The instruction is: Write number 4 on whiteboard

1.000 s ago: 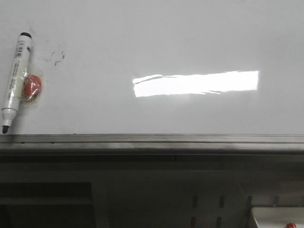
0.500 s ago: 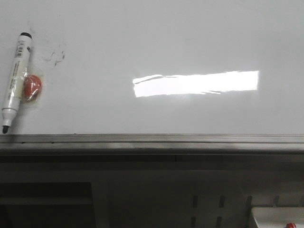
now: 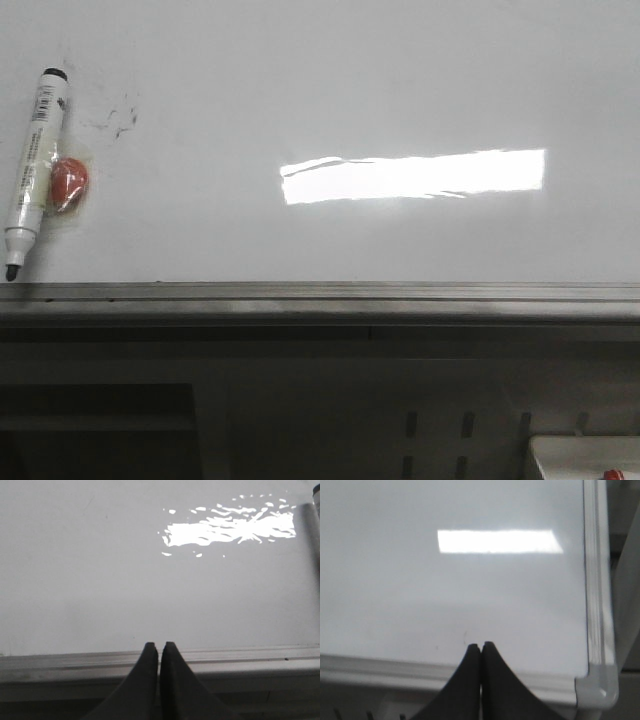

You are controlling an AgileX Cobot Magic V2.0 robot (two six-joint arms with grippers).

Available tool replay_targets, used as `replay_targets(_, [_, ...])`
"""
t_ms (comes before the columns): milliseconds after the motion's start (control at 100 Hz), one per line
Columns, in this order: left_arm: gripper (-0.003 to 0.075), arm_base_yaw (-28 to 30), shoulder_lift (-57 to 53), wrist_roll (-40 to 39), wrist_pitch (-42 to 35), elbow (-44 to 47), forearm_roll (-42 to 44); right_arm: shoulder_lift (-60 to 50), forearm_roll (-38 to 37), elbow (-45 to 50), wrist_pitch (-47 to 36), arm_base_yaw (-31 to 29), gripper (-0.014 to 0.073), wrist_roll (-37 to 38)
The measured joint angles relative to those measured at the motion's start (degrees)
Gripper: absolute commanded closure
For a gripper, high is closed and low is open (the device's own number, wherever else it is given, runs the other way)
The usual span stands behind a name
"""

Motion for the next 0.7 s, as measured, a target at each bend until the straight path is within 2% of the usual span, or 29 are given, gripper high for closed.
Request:
replay_targets(220, [0.0741, 0.0, 0.0, 0.0, -1.6, 0.0, 0.2, 0.0, 0.0, 0.0, -8.6, 0.0, 0.0658, 0.0])
replay_targets(520, [0.0741, 0.0, 0.0, 0.0, -5.8, -0.2, -0.5, 0.4, 2.6, 0.0, -2.8, 0.0, 0.0658, 0.0])
replay_targets(700, [0.0741, 0.8, 5.3, 0.0, -0.3, -6.6, 1.2, 11.5, 5.3, -2.9, -1.1, 0.0, 0.0658, 0.0])
